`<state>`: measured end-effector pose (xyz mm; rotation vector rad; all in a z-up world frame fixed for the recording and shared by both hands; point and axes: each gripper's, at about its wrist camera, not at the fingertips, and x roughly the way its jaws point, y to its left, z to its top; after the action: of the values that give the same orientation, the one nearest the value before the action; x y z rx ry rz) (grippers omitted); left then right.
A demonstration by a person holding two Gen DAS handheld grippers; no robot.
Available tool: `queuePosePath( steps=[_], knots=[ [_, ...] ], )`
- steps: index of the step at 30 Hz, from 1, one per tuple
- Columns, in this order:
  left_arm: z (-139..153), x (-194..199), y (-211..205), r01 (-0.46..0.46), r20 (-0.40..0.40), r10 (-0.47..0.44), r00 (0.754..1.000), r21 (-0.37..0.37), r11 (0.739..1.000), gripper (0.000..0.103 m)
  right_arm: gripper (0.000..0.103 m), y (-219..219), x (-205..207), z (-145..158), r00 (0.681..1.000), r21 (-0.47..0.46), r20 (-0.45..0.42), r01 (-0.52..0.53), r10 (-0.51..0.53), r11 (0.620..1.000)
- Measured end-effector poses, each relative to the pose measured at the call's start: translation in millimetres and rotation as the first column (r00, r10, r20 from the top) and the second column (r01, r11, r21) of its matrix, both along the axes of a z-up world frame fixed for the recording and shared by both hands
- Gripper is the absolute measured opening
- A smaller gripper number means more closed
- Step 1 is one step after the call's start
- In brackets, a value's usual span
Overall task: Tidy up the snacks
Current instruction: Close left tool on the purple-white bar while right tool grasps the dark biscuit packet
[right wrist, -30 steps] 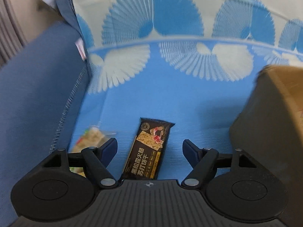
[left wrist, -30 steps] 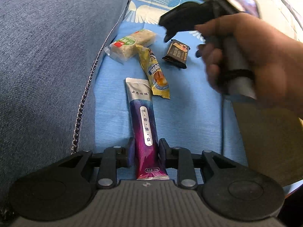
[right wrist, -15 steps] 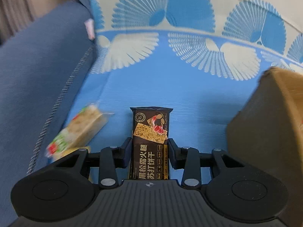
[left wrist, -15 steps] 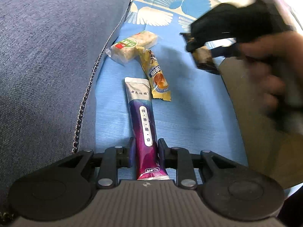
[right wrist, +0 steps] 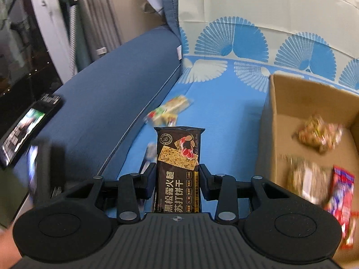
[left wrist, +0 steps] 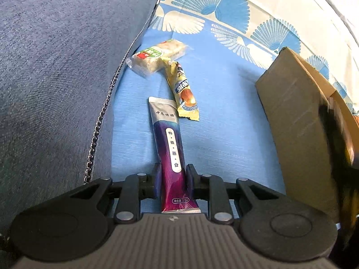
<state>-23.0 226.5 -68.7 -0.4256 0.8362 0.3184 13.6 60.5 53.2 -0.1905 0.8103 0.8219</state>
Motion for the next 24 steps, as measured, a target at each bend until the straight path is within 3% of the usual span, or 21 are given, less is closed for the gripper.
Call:
queuePosePath(
  steps=[4,7,11,14,24],
  knots=[
    [1.0,-1.4,2.2,0.017,0.017,-0.016,1.0,-0.032,0.999,0.025,0.041,-12.6,-21.9,-27.5,1.0,0.002,-0.005,0.027,-0.027,1.0],
    [1.8,-3.7,2.9,0.033,0.025,-0.032,0.999,-0.063,0.997,0.024,0.041,-10.3,-33.5,-54.5,0.998,-0.056,-0.038,0.039,-0.042,0.998],
    [0.4,-4.3,3.6,0.048,0.026,-0.045,0.999,-0.103,0.994,0.024,0.041,-2.6,-40.7,-67.1,1.0,-0.096,-0.014,0.009,-0.01,0.995],
    [-0.2,-6.6,2.2,0.052,0.014,-0.05,0.999,-0.12,0.991,0.024,0.041,-2.5,-32.1,-78.8,0.998,-0.112,-0.045,0.028,-0.033,0.993],
    [-1.4,-7.8,-7.1,0.032,-0.023,-0.033,0.999,-0.062,0.998,0.025,0.042,-4.2,-16.8,-92.6,0.994,-0.104,-0.104,0.033,-0.044,0.994]
  ],
)
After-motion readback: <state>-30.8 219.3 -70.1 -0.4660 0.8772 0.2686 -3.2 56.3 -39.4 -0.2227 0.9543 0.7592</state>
